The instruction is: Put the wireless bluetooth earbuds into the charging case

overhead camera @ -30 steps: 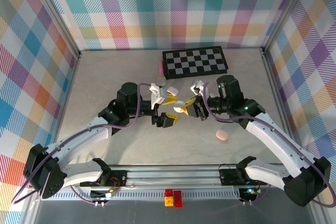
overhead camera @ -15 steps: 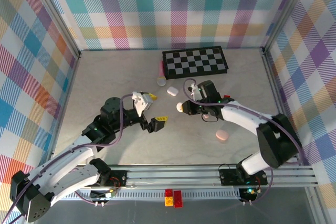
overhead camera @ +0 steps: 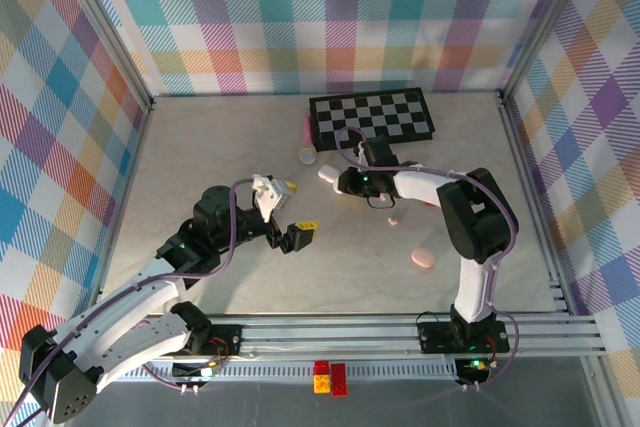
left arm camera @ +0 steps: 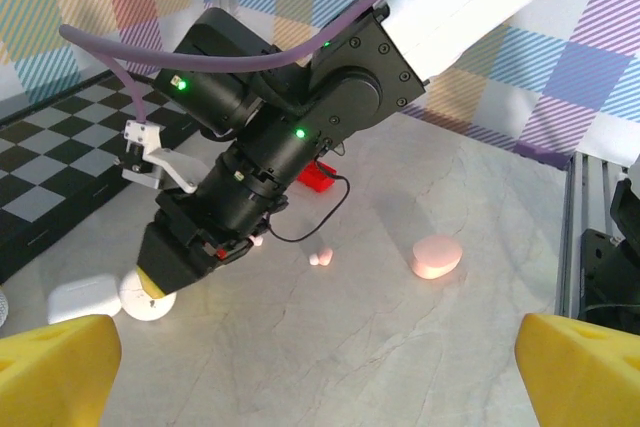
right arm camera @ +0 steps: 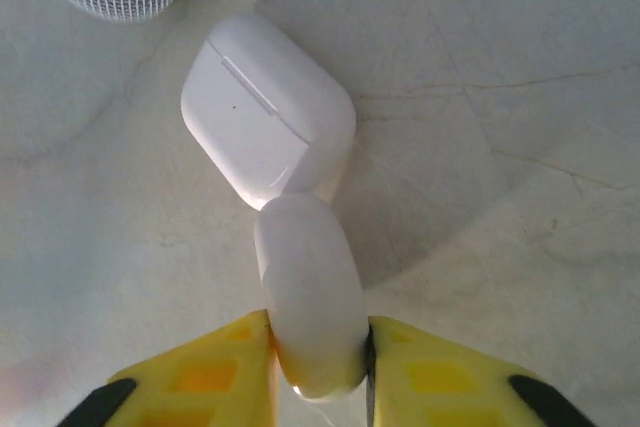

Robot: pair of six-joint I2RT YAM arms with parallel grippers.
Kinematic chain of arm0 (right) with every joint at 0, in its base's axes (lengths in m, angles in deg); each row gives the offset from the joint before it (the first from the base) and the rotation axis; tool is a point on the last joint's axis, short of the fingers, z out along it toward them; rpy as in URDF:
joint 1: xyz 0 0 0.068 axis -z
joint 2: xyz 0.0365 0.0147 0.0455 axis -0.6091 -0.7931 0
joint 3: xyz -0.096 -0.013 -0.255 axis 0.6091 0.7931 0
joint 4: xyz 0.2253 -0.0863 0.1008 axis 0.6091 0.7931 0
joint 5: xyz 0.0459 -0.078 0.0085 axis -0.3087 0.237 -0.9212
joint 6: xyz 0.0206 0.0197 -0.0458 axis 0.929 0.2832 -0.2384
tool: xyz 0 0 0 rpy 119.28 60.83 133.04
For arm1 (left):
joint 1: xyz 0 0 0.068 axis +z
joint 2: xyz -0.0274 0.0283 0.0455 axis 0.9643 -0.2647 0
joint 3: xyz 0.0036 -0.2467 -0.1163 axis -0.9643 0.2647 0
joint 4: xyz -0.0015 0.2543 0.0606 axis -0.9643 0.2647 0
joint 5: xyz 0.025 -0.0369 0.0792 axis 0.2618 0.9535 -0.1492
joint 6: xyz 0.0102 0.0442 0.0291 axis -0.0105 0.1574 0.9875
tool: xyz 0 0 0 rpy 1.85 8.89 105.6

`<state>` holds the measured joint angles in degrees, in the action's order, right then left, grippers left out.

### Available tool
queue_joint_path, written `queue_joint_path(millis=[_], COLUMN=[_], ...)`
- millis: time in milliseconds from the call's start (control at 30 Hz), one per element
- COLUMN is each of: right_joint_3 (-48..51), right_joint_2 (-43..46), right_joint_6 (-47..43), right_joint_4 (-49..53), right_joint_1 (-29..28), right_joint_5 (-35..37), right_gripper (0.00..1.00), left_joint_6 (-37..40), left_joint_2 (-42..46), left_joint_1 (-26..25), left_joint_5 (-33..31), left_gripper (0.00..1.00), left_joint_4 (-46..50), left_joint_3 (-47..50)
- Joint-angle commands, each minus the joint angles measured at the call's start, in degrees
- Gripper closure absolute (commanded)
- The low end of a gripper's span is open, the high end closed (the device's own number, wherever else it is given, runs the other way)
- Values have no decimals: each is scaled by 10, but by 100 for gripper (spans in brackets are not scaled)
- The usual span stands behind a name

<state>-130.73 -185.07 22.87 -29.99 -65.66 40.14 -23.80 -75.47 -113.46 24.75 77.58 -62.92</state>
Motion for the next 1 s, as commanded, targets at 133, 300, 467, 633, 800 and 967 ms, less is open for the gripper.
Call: queue_joint_path(millis=[133, 300, 467, 633, 800, 967], right_joint_3=[8, 85, 190, 278, 328, 376], right_joint_2=[63, 180, 305, 405, 446, 487], right_joint_6=[-63, -99, -71, -36, -29, 7], right_joint_4=[63, 107, 156, 207, 238, 250], right_joint_1=[-1, 0, 30, 96, 123, 122], right_joint_5=[44, 115, 139, 117, 73, 3], right_gripper=[33, 16, 10, 8, 8, 9], left_joint_6=[-27, -12, 2, 14, 21, 17], left_joint_2=[-24, -58, -84, -105, -115, -112], left_joint_1=[0, -11, -21, -25, -25, -26], left_joint_5=[4, 0, 10, 9, 10, 2], left_gripper=[0, 0, 0, 0, 0, 0], left_joint_4=[-45, -40, -65, -71, -68, -63], left_joint_3=[4, -11, -15, -27, -36, -41])
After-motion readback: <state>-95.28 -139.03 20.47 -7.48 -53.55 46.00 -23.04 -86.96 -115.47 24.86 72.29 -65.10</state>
